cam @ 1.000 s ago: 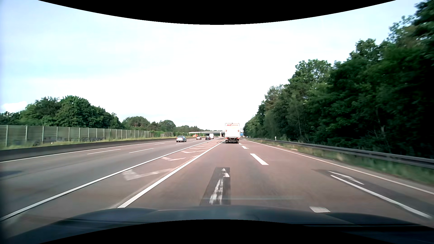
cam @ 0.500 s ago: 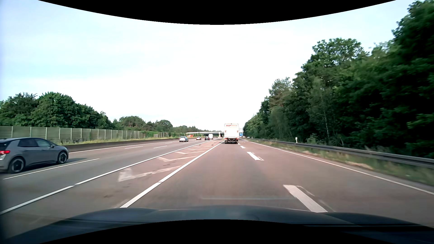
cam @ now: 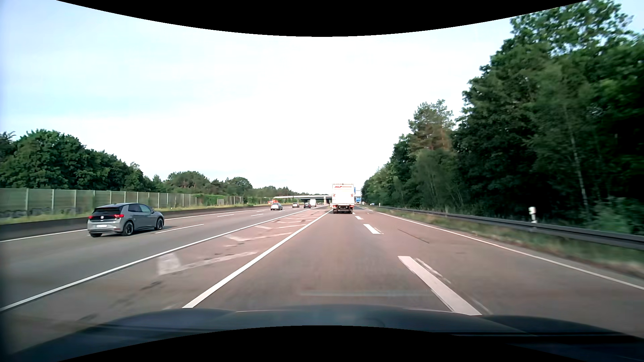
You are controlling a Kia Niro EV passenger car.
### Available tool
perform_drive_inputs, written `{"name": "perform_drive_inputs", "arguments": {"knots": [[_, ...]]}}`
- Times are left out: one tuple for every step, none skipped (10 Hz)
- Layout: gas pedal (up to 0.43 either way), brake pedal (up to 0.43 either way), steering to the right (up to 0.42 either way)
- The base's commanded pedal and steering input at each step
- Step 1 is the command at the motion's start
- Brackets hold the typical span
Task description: Follow the waypoints while adhering to traffic rules and regulations
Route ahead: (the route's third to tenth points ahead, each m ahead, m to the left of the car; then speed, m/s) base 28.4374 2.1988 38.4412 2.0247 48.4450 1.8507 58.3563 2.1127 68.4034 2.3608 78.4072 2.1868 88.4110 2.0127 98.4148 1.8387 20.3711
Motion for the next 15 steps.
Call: {"name": "perform_drive_inputs", "arguments": {"knots": [[0.098, 0.000, -0.004], [0.098, 0.000, -0.004], [0.098, 0.000, -0.003], [0.098, 0.000, -0.003], [0.098, 0.000, -0.003], [0.098, 0.000, -0.002], [0.098, 0.000, -0.002], [0.098, 0.000, -0.002], [0.098, 0.000, -0.002], [0.098, 0.000, -0.002], [0.098, 0.000, -0.002], [0.098, 0.000, -0.002], [0.098, 0.000, -0.002], [0.098, 0.000, -0.002], [0.098, 0.000, -0.002]]}}
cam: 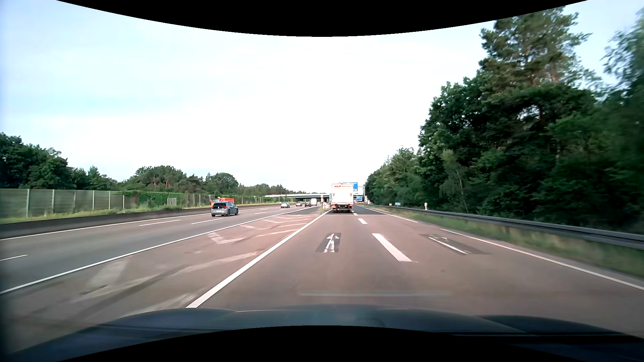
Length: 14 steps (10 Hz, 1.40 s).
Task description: Follow the waypoints while adhering to traffic rules and regulations
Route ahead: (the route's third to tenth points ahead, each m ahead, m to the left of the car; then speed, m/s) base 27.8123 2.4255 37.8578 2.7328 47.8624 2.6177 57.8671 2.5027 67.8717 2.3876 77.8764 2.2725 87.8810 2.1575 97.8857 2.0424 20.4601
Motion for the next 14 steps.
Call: {"name": "perform_drive_inputs", "arguments": {"knots": [[0.098, 0.000, -0.002], [0.098, 0.000, -0.002], [0.098, 0.000, -0.002], [0.098, 0.000, -0.002], [0.098, 0.000, -0.002], [0.098, 0.000, -0.002], [0.098, 0.000, -0.002], [0.098, 0.000, -0.002], [0.098, 0.000, -0.003], [0.098, 0.000, -0.003], [0.098, 0.000, -0.003], [0.098, 0.000, -0.003], [0.098, 0.000, -0.003], [0.098, 0.000, -0.003]]}}
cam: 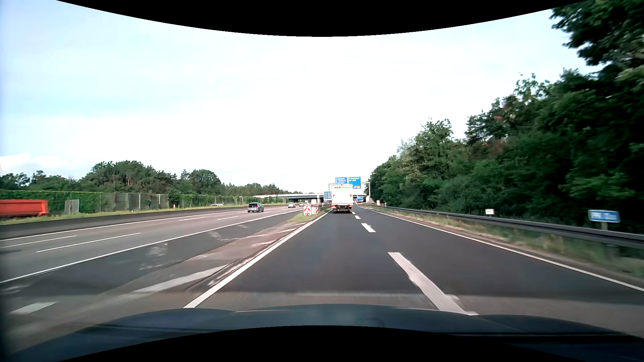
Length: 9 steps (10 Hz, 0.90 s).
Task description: Follow the waypoints while adhering to traffic rules and regulations
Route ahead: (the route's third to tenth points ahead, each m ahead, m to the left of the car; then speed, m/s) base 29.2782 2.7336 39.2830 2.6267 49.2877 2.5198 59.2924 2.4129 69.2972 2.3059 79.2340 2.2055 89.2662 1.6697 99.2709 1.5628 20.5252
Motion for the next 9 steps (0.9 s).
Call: {"name": "perform_drive_inputs", "arguments": {"knots": [[0.098, 0.000, -0.003], [0.098, 0.000, -0.003], [0.098, 0.000, -0.004], [0.098, 0.000, -0.003], [0.098, 0.000, -0.004], [0.098, 0.000, -0.004], [0.098, 0.000, -0.004], [0.098, 0.000, -0.005], [0.098, 0.000, -0.004]]}}
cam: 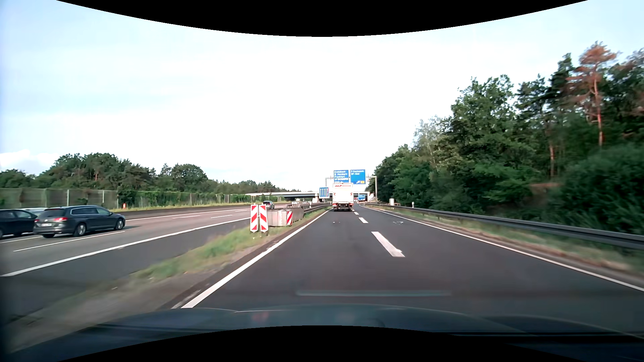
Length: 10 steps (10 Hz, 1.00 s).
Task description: Follow the waypoints while adhering to traffic rules and regulations
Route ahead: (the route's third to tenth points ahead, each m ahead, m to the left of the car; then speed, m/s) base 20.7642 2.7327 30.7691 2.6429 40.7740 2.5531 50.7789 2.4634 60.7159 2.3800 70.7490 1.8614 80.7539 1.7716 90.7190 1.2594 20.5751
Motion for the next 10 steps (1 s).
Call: {"name": "perform_drive_inputs", "arguments": {"knots": [[0.098, 0.000, -0.004], [0.098, 0.000, -0.004], [0.098, 0.000, -0.004], [0.098, 0.000, -0.004], [0.098, 0.000, -0.004], [0.098, 0.000, -0.003], [0.098, 0.000, -0.004], [0.098, 0.000, -0.003], [0.098, 0.000, -0.003], [0.098, 0.000, -0.003]]}}
